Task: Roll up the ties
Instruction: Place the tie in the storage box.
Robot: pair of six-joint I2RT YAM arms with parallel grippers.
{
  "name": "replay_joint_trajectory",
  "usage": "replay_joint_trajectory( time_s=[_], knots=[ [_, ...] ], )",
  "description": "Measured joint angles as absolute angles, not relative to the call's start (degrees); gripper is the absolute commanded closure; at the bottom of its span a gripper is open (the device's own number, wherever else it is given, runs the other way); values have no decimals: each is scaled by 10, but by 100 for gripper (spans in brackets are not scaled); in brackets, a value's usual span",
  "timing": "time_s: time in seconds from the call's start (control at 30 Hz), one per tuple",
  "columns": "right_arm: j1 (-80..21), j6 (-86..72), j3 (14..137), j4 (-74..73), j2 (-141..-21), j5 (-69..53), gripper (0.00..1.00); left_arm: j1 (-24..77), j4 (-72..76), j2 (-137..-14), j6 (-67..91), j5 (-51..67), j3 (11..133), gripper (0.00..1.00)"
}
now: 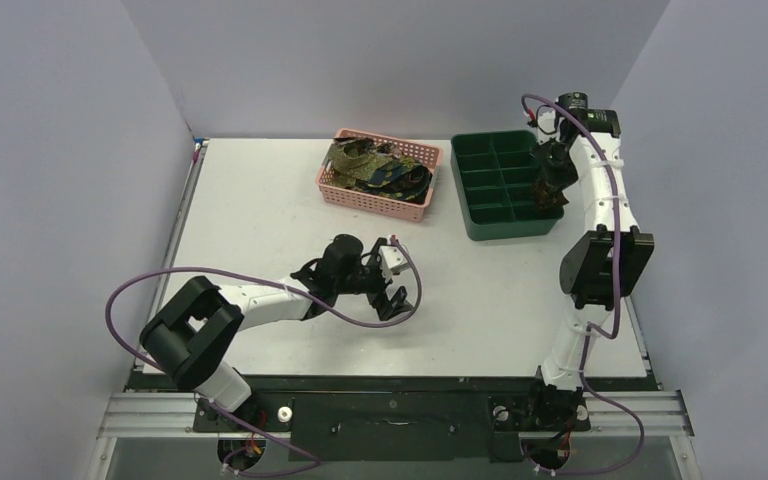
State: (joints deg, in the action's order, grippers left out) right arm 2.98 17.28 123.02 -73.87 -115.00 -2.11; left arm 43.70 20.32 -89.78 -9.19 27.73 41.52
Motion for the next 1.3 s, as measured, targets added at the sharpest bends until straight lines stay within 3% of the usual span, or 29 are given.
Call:
replay_joint_trajectory(
  time_s=[0.73,1.3],
  knots=[
    [33,176,1266,-747,-1281,22,100,429,208,-876,-77,242,378,3],
    [33,206,1280,-767,-1316,42,100,415,217,-875,-73,240,372,3]
  ],
)
